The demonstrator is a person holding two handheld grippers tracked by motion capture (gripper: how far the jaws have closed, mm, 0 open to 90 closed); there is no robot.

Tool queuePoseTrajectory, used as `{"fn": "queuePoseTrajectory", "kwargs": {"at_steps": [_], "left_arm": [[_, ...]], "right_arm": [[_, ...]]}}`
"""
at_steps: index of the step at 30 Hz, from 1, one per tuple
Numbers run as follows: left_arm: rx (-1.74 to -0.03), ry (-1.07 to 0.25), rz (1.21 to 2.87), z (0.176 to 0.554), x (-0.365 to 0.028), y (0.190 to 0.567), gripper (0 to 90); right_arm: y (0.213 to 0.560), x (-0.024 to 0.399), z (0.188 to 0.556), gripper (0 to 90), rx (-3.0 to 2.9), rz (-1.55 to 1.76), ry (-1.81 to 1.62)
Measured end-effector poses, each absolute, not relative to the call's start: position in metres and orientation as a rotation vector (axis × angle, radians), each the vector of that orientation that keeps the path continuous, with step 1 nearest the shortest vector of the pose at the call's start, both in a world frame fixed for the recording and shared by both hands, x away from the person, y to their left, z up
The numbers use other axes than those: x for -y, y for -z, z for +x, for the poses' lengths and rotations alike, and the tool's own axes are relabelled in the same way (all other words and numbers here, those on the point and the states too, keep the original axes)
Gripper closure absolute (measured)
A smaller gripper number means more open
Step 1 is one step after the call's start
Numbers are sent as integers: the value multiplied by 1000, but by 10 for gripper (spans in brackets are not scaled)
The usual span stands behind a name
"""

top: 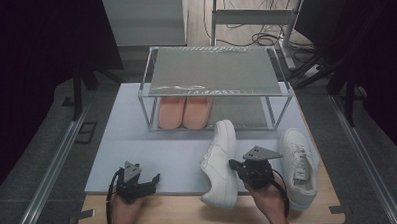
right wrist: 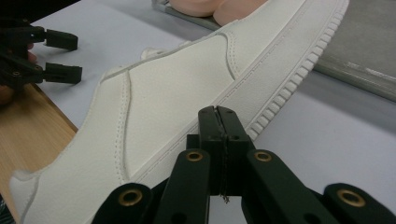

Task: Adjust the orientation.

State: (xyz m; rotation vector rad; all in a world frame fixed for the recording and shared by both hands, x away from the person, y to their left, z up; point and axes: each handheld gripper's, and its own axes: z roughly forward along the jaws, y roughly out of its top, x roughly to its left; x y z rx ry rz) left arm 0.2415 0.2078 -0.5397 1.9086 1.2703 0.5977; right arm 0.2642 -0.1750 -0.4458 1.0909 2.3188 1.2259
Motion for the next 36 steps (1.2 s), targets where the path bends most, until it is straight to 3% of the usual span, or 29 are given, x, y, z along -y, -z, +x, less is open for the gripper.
{"fn": "queuePoseTrajectory", "kwargs": {"at_steps": [16, 36], "left_arm": [[-1269, -598, 1912, 242, -208, 540, 135], [-1268, -598, 1912, 241, -208, 540, 135]], "right_arm": [[451, 202, 260, 896, -2257, 1187, -1136], [489, 204, 280, 895, -2186, 1327, -927]]}}
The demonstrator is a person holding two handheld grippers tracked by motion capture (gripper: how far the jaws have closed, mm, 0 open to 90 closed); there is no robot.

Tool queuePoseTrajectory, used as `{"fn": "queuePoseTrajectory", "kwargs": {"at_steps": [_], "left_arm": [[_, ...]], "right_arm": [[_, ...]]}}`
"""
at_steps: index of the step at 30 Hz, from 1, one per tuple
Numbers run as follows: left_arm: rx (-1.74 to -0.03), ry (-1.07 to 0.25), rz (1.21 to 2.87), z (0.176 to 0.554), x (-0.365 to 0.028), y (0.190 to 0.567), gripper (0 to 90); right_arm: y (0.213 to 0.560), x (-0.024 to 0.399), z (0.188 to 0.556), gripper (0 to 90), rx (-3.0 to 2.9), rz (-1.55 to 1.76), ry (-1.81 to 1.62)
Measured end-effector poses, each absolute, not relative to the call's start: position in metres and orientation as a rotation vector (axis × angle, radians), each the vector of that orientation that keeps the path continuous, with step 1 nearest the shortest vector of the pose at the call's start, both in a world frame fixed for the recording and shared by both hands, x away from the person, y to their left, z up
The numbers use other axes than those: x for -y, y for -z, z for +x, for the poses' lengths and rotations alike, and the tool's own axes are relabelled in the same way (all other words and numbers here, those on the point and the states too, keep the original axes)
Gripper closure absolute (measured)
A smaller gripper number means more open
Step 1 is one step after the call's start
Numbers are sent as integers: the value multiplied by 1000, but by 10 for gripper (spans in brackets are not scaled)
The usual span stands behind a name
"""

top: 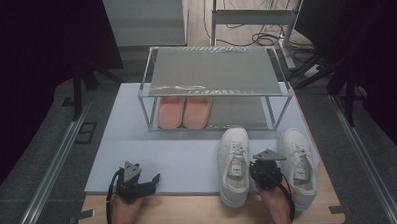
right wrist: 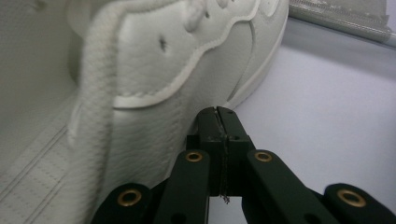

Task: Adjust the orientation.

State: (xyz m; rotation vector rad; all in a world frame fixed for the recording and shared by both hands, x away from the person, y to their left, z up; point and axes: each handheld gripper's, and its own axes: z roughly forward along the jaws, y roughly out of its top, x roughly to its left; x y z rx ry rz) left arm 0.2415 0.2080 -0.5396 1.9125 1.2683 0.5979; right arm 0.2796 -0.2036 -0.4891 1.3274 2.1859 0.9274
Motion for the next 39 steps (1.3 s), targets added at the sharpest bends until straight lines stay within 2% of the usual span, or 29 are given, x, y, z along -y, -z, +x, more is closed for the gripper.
{"fn": "queuePoseTrajectory", "kwargs": {"at_steps": [10, 20, 28, 30, 36, 39], "left_arm": [[-1268, -599, 1913, 241, -208, 540, 135], [-1268, -599, 1913, 241, -208, 540, 135], [-1268, -599, 1913, 241, -208, 540, 135], [-1268, -600, 1913, 241, -208, 540, 136], [-1268, -599, 1913, 241, -208, 540, 135], [-1268, -599, 1913, 241, -208, 540, 135]], "right_arm": [[478, 218, 272, 814, -2196, 1353, -1050], [456, 232, 258, 604, -2201, 1371, -1079], [442, 238, 247, 580, -2258, 1365, -1173], [439, 236, 243, 604, -2270, 1346, -1182], [436, 221, 239, 831, -2335, 1250, -1229], [440, 212, 241, 884, -2382, 1224, -1227]]}}
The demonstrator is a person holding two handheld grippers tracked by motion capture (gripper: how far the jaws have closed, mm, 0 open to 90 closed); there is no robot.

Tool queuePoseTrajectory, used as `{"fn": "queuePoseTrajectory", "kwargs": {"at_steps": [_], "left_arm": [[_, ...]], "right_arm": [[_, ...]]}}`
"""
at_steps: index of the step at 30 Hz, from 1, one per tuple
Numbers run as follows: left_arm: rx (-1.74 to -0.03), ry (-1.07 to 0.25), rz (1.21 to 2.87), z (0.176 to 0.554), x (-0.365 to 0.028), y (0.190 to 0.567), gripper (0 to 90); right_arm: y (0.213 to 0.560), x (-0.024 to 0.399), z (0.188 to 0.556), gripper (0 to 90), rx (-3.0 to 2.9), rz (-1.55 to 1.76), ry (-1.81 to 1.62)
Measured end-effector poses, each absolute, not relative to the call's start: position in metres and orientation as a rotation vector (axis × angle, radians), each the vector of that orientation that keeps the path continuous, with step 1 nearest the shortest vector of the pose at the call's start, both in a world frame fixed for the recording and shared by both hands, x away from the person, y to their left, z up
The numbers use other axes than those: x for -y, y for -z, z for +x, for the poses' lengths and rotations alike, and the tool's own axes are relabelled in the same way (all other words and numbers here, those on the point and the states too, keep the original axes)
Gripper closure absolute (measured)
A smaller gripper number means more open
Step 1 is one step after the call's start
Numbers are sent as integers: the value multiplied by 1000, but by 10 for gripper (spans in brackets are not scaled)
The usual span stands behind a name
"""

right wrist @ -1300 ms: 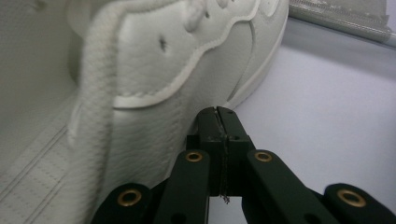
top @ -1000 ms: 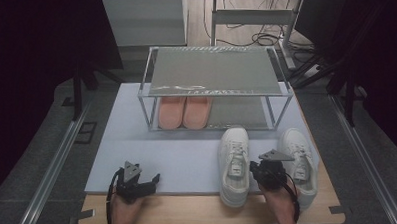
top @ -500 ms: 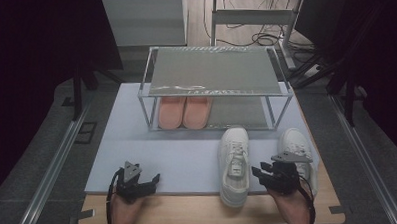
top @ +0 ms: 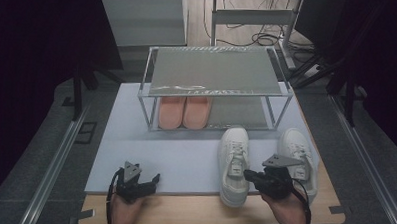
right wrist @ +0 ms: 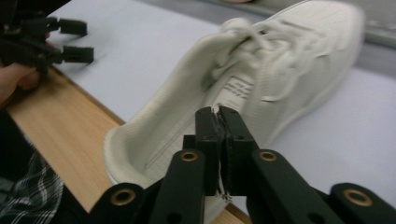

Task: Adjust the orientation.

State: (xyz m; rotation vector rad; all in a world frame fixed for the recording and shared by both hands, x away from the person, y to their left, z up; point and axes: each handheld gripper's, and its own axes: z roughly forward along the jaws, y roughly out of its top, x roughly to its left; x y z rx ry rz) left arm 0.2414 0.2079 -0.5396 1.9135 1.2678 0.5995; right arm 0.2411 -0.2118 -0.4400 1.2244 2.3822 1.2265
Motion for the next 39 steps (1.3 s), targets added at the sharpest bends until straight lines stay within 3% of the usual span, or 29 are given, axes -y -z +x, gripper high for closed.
{"fn": "queuePoseTrajectory", "kwargs": {"at_steps": [5, 18, 31, 39], "left_arm": [[-1268, -600, 1913, 241, -208, 540, 135], [-1269, -600, 1913, 241, -208, 540, 136], [-1268, -601, 1915, 241, -208, 540, 136], [-1268, -601, 1915, 241, -208, 540, 136]], "right_arm": [[450, 203, 246, 894, -2424, 1215, -1179], [449, 231, 252, 892, -2347, 1288, -1140], [430, 240, 254, 610, -2334, 1299, -1096], [440, 234, 270, 532, -2322, 1377, -1056]]}}
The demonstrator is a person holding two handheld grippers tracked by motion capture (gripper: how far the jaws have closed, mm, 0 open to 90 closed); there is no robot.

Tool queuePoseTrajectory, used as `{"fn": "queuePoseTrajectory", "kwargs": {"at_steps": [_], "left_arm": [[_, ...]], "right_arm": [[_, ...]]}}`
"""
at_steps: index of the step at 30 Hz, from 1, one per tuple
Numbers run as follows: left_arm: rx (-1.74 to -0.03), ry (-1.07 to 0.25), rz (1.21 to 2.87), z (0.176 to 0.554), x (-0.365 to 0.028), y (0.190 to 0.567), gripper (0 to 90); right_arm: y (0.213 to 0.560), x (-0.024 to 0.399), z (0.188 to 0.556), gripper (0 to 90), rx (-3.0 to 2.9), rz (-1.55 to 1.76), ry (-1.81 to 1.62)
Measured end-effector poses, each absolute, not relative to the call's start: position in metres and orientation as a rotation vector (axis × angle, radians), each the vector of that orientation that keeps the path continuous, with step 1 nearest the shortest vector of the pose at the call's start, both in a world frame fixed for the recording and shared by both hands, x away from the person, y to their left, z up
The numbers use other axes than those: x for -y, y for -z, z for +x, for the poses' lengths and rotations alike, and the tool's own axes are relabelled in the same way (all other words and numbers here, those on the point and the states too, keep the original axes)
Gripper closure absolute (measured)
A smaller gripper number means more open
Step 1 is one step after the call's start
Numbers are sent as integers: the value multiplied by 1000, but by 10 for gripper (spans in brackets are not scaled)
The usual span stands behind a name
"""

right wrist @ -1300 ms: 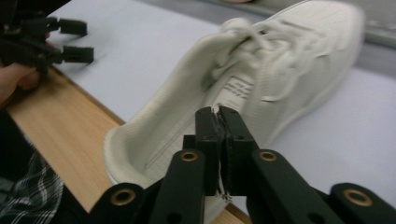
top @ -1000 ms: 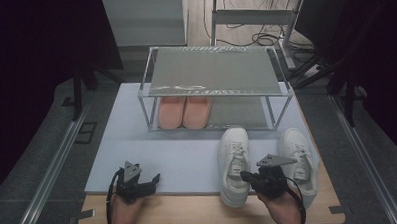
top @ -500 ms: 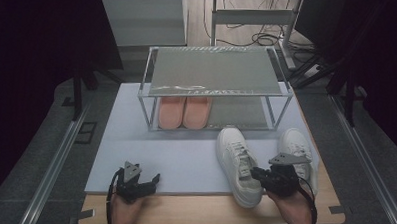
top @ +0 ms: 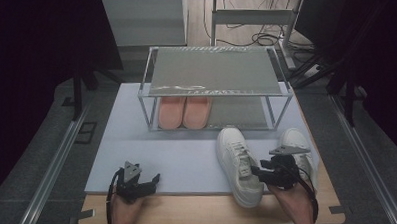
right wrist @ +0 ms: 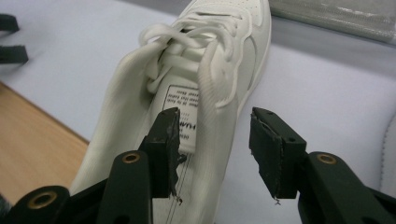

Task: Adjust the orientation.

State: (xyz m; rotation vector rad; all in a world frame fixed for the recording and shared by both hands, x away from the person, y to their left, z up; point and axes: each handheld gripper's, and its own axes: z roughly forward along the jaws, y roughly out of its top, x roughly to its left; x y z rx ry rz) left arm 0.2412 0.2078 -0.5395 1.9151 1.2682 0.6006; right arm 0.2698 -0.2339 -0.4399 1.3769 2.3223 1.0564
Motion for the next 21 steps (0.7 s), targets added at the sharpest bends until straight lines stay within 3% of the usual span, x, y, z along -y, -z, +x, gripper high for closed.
{"fn": "queuePoseTrajectory", "kwargs": {"at_steps": [5, 8, 15, 21], "left_arm": [[-1268, -601, 1915, 241, -208, 540, 136], [-1268, -601, 1915, 241, -208, 540, 136], [-1268, -601, 1915, 241, -208, 540, 136], [-1268, -601, 1915, 241, -208, 539, 136]], "right_arm": [[445, 228, 279, 572, -2323, 1388, -1043], [446, 227, 282, 669, -2328, 1384, -1043], [447, 232, 284, 770, -2317, 1470, -1108], [447, 236, 285, 795, -2307, 1549, -1207]]}}
